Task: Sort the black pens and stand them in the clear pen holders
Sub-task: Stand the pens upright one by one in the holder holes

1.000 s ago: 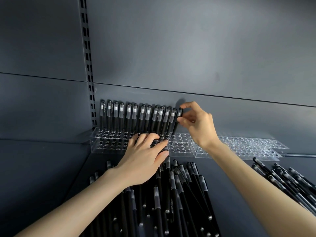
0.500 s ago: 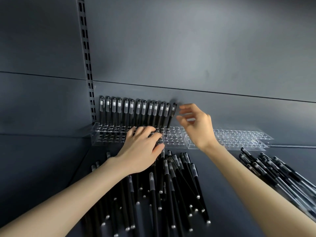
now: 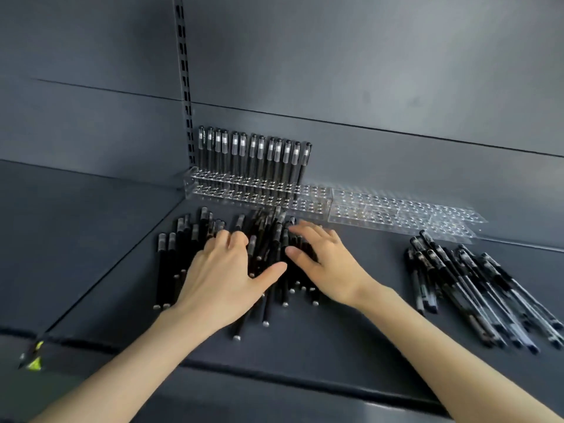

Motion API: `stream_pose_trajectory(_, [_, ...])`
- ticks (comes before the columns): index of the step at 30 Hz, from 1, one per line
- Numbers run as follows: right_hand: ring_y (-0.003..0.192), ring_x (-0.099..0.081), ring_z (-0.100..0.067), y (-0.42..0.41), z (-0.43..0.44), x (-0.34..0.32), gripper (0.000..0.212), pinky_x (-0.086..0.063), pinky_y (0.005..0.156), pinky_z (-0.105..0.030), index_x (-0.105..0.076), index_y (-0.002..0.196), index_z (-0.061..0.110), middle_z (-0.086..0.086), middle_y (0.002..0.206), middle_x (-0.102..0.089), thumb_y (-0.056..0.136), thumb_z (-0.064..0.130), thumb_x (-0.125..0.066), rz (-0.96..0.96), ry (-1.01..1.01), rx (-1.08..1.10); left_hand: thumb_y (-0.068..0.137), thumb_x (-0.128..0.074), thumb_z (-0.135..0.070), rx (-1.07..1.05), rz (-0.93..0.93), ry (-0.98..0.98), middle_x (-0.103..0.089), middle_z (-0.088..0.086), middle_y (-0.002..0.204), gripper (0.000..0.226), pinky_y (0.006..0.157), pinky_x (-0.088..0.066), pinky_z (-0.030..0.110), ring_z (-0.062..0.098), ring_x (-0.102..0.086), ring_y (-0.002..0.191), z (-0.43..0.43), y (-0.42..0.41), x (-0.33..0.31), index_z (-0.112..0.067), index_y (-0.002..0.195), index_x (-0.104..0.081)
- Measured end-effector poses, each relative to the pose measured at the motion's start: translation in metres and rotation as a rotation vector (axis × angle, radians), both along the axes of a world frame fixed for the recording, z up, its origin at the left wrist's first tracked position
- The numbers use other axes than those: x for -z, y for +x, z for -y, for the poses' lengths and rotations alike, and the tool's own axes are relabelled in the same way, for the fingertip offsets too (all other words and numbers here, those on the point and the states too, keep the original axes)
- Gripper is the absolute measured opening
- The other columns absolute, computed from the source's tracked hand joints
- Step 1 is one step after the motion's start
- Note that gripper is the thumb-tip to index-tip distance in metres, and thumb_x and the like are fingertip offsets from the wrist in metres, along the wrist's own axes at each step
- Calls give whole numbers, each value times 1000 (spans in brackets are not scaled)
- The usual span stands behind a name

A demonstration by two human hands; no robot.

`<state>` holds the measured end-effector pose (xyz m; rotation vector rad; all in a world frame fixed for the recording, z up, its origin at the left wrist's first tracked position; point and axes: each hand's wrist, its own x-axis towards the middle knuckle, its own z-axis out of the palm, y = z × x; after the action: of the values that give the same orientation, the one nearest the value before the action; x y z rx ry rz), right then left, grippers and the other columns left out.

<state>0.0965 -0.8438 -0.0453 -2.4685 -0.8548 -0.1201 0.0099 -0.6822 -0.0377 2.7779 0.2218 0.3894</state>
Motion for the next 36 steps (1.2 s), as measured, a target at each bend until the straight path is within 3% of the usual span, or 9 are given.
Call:
stream_pose_trajectory(3, [145, -9, -20, -7, 0, 8, 50, -10, 117, -40, -28, 146, 28, 3, 158, -15, 99, 41, -38, -49, -73, -26, 84, -37, -70, -28, -43, 62, -43, 2, 130, 75, 98, -35, 33, 23, -44, 122, 12, -5, 5, -17, 136, -34])
stream_pose_trajectory(9, [144, -12, -18, -5, 6, 12, 49, -10, 114, -35, -27, 147, 27, -1, 156, -22, 100, 38, -36, -25, -70, -16, 96, -41, -49, 8, -80, -2, -44, 4, 126, 54, 85, -40, 31, 26, -54, 109, 14, 2, -3, -22, 141, -31])
stream_pose_trajectory(15, [141, -21, -20, -4, 6, 14, 48, -15, 115, -37, -32, 145, 25, 1, 153, -30, 99, 40, -36, -29, -54, -18, 91, -58, -35, -7, -113, -154, -58, 3, 103, 42, 86, -47, 36, 22, -56, 98, 5, 13, -12, -7, 123, -49])
stream_pose_trajectory(21, [138, -26, -21, -3, 6, 13, 48, -17, 114, -39, -34, 144, 23, 2, 150, -34, 99, 40, -37, -34, -57, -22, 96, -51, -25, 65, -151, -286, -67, 8, 86, 20, 71, -56, 40, 25, -66, 75, -11, 6, -12, -7, 103, -59])
stream_pose_trajectory(24, [138, -27, -23, -3, 6, 12, 48, -17, 113, -38, -34, 144, 22, 2, 150, -35, 99, 40, -37, -33, -56, -23, 97, -49, -27, 114, -179, -268, -55, 4, 67, 22, 53, -40, 30, 19, -48, 54, -19, -5, -17, -9, 90, -60])
stream_pose_trajectory(28, [139, -24, -23, -4, 5, 12, 48, -15, 113, -38, -33, 144, 23, 1, 151, -33, 99, 40, -37, -38, -59, -17, 96, -49, -24, 156, -170, -298, -46, 0, 57, 25, 41, -28, 15, 4, -34, 38, -32, -28, -34, -7, 82, -60])
stream_pose_trajectory(30, [141, -18, -23, -5, 5, 11, 48, -11, 113, -39, -34, 144, 23, 1, 153, -27, 99, 40, -38, -35, -53, -9, 97, -48, -25, 171, -145, -390, -43, -1, 52, 27, 39, -27, 17, 5, -31, 37, -40, -38, -39, -7, 80, -61])
stream_pose_trajectory(33, [136, -30, -17, -14, 3, 3, 42, -19, 114, -38, -44, 136, 27, 4, 145, -41, 97, 42, -43, -89, 148, -40, 98, -48, -22, 200, -12, -615, -36, -1, 51, 27, 44, -25, 21, 13, -29, 48, -41, -42, -38, -7, 80, -61])
stream_pose_trajectory(36, [105, -59, -4, -28, -5, -16, 24, -44, 99, -28, -58, 116, 25, 7, 112, -66, 93, 32, -55, -314, 564, -176, 98, -48, -17, 232, 102, -690, -37, -6, 49, 21, 43, -27, 17, 6, -30, 44, -30, -33, -29, -10, 83, -63])
